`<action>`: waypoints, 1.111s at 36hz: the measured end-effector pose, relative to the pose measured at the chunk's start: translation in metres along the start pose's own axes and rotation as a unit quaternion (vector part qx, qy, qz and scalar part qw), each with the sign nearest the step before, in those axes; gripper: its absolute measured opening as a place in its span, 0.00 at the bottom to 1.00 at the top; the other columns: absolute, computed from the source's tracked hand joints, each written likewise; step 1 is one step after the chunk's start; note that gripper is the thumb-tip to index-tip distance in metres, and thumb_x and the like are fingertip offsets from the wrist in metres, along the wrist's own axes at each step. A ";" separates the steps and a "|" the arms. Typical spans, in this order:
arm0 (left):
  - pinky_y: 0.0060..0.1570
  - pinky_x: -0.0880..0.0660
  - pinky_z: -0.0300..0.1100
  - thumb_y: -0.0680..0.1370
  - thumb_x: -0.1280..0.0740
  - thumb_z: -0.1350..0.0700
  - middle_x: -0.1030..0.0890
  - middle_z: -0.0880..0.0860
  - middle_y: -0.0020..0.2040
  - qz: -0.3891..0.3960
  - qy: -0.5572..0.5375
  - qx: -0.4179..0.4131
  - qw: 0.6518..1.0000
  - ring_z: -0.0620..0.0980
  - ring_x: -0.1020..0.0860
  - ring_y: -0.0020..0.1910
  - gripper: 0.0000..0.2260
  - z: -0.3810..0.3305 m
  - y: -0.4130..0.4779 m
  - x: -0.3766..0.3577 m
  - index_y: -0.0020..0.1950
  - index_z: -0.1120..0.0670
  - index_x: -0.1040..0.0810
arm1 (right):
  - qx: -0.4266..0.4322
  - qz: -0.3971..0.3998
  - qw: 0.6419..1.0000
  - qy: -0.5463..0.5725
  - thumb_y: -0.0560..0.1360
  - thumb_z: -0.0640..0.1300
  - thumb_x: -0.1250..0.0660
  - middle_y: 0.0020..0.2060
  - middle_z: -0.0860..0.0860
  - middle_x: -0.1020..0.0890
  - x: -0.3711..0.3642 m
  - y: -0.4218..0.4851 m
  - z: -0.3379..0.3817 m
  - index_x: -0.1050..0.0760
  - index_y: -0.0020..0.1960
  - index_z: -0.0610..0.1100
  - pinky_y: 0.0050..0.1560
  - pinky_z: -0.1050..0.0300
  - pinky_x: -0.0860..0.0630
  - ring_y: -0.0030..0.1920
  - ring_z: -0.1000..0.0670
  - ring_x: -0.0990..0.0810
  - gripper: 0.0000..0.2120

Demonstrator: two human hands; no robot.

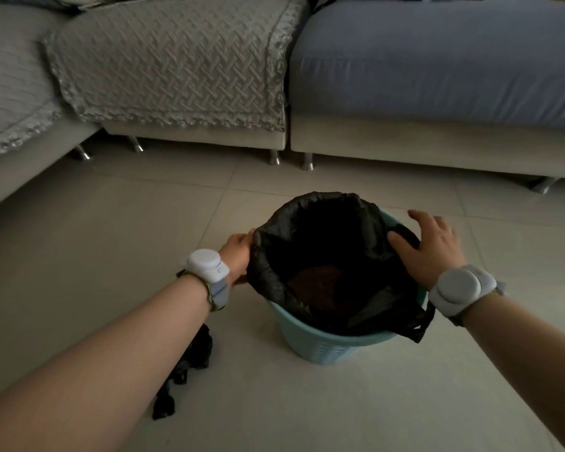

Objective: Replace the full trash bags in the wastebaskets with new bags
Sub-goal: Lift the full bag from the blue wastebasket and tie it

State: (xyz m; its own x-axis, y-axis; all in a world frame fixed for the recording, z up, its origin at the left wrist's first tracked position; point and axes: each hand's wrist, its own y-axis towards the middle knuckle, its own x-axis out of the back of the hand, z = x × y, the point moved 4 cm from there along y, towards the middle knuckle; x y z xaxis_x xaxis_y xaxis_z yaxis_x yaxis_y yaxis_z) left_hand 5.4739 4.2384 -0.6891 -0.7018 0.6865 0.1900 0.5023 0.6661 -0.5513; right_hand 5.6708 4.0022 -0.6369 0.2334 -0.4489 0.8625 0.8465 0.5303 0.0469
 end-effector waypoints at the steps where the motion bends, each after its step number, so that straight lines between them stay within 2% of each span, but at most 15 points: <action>1: 0.47 0.24 0.48 0.78 0.41 0.44 0.21 0.58 0.53 0.012 -0.045 0.025 0.999 0.55 0.23 0.48 0.16 0.001 0.000 -0.004 0.51 0.55 0.24 | -0.010 0.018 1.000 0.000 0.75 0.56 0.36 0.67 0.43 0.32 -0.003 0.000 -0.003 0.38 0.72 0.46 0.67 0.47 0.36 0.67 0.40 0.34 0.29; 3: 0.53 0.27 0.49 0.79 0.41 0.43 0.21 0.56 0.50 0.024 -0.113 0.040 0.992 0.56 0.24 0.50 0.18 0.000 -0.001 -0.011 0.50 0.57 0.25 | -0.020 0.034 0.999 0.002 0.75 0.54 0.35 0.66 0.43 0.29 -0.008 0.000 -0.008 0.38 0.72 0.45 0.66 0.48 0.33 0.66 0.41 0.31 0.30; 5: 0.52 0.29 0.47 0.79 0.41 0.45 0.21 0.57 0.53 0.013 -0.126 0.031 0.991 0.55 0.25 0.50 0.20 -0.001 -0.002 -0.013 0.57 0.61 0.25 | -0.017 0.023 1.000 -0.003 0.75 0.50 0.34 0.63 0.43 0.24 -0.006 0.000 -0.010 0.34 0.70 0.45 0.60 0.50 0.29 0.61 0.41 0.26 0.25; 8: 0.52 0.27 0.49 0.80 0.41 0.48 0.25 0.63 0.64 0.013 -0.078 0.010 0.997 0.57 0.24 0.53 0.21 0.000 -0.001 -0.007 0.64 0.64 0.28 | -0.002 -0.019 1.000 0.018 0.76 0.44 0.35 0.55 0.44 0.19 0.000 0.000 -0.011 0.25 0.63 0.45 0.51 0.54 0.27 0.53 0.40 0.21 0.16; 13: 0.56 0.25 0.52 0.80 0.42 0.60 0.26 0.66 0.64 0.027 -0.004 0.022 0.999 0.63 0.25 0.60 0.15 0.012 -0.001 -0.003 0.64 0.65 0.29 | 0.006 -0.075 0.996 0.054 0.75 0.47 0.33 0.56 0.46 0.22 0.004 0.000 -0.012 0.23 0.59 0.44 0.52 0.52 0.26 0.43 0.47 0.22 0.14; 16: 0.60 0.27 0.55 0.80 0.44 0.63 0.25 0.66 0.62 0.041 0.001 0.046 0.998 0.62 0.25 0.60 0.14 0.017 -0.002 -0.004 0.64 0.65 0.30 | 0.009 -0.054 0.998 0.022 0.73 0.48 0.31 0.53 0.46 0.23 0.001 0.002 -0.012 0.23 0.54 0.45 0.50 0.52 0.27 0.46 0.45 0.23 0.12; 18: 0.56 0.31 0.53 0.81 0.48 0.64 0.26 0.67 0.61 0.028 -0.048 0.063 0.997 0.64 0.30 0.63 0.14 0.017 -0.005 -0.001 0.65 0.66 0.31 | 0.012 -0.034 0.999 0.002 0.72 0.45 0.30 0.52 0.45 0.23 -0.002 0.002 -0.012 0.21 0.49 0.44 0.50 0.54 0.30 0.49 0.41 0.23 0.07; 21: 0.59 0.34 0.53 0.82 0.51 0.64 0.32 0.67 0.67 0.025 -0.093 0.060 0.994 0.67 0.34 0.66 0.17 0.013 -0.006 -0.003 0.69 0.71 0.38 | 0.030 -0.046 0.998 0.003 0.73 0.41 0.31 0.52 0.43 0.22 0.001 -0.001 -0.010 0.21 0.46 0.42 0.51 0.56 0.32 0.51 0.40 0.24 0.04; 25: 0.51 0.31 0.51 0.82 0.49 0.64 0.27 0.65 0.58 0.013 -0.114 0.042 0.992 0.64 0.27 0.57 0.16 0.007 -0.010 -0.002 0.66 0.68 0.33 | 0.077 -0.077 0.991 0.080 0.75 0.41 0.33 0.50 0.47 0.20 0.011 -0.011 0.010 0.23 0.48 0.41 0.52 0.56 0.31 0.51 0.46 0.24 0.04; 28: 0.39 0.28 0.43 0.80 0.45 0.61 0.25 0.57 0.42 0.012 -0.130 0.004 0.991 0.53 0.26 0.39 0.09 -0.002 -0.012 0.002 0.45 0.58 0.26 | 0.091 -0.070 0.984 0.138 0.75 0.39 0.34 0.40 0.50 0.21 0.015 -0.017 0.024 0.24 0.49 0.41 0.45 0.59 0.32 0.42 0.51 0.24 0.03; 30: 0.37 0.25 0.38 0.81 0.45 0.59 0.21 0.58 0.41 -0.002 -0.195 -0.002 0.981 0.53 0.24 0.40 0.11 -0.007 -0.007 0.006 0.45 0.60 0.25 | 0.099 -0.060 0.981 0.153 0.76 0.37 0.36 0.39 0.51 0.21 0.014 -0.018 0.029 0.24 0.50 0.42 0.43 0.61 0.32 0.40 0.50 0.23 0.04; 32: 0.44 0.25 0.42 0.82 0.49 0.56 0.17 0.57 0.37 0.023 -0.292 0.005 0.956 0.53 0.22 0.43 0.16 -0.015 -0.007 0.005 0.50 0.64 0.24 | 0.108 -0.042 0.981 0.157 0.77 0.36 0.39 0.41 0.51 0.21 0.011 -0.019 0.031 0.23 0.52 0.44 0.44 0.61 0.32 0.42 0.51 0.24 0.09; 34: 0.45 0.27 0.42 0.83 0.51 0.55 0.19 0.53 0.29 0.036 -0.352 -0.004 0.935 0.50 0.23 0.40 0.18 -0.022 -0.009 0.004 0.47 0.63 0.26 | 0.107 -0.026 0.981 0.160 0.78 0.36 0.42 0.43 0.51 0.21 0.009 -0.019 0.032 0.22 0.53 0.46 0.45 0.60 0.32 0.44 0.51 0.24 0.12; 37: 0.38 0.26 0.39 0.83 0.49 0.55 0.25 0.49 0.23 0.022 -0.370 -0.015 0.928 0.46 0.21 0.30 0.15 -0.026 -0.009 0.006 0.41 0.58 0.30 | 0.080 -0.021 0.981 0.176 0.79 0.39 0.43 0.45 0.51 0.21 0.009 -0.018 0.028 0.23 0.56 0.47 0.46 0.60 0.32 0.46 0.51 0.24 0.12; 40: 0.26 0.29 0.35 0.81 0.46 0.57 0.34 0.48 0.20 -0.005 -0.352 -0.002 0.936 0.46 0.30 0.24 0.12 -0.025 -0.005 0.012 0.37 0.55 0.34 | 0.050 -0.005 0.981 0.190 0.79 0.42 0.40 0.45 0.49 0.20 0.010 -0.017 0.023 0.25 0.61 0.47 0.45 0.61 0.31 0.46 0.50 0.22 0.12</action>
State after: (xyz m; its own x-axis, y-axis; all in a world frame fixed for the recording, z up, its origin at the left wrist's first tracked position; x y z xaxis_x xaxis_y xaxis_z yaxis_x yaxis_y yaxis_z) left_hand 5.4757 4.2508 -0.6643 -0.8650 0.3189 -0.3873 0.4944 0.6735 -0.5496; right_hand 5.6480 4.0048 -0.6175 0.4019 -0.6801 0.6131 0.8036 0.5829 0.1198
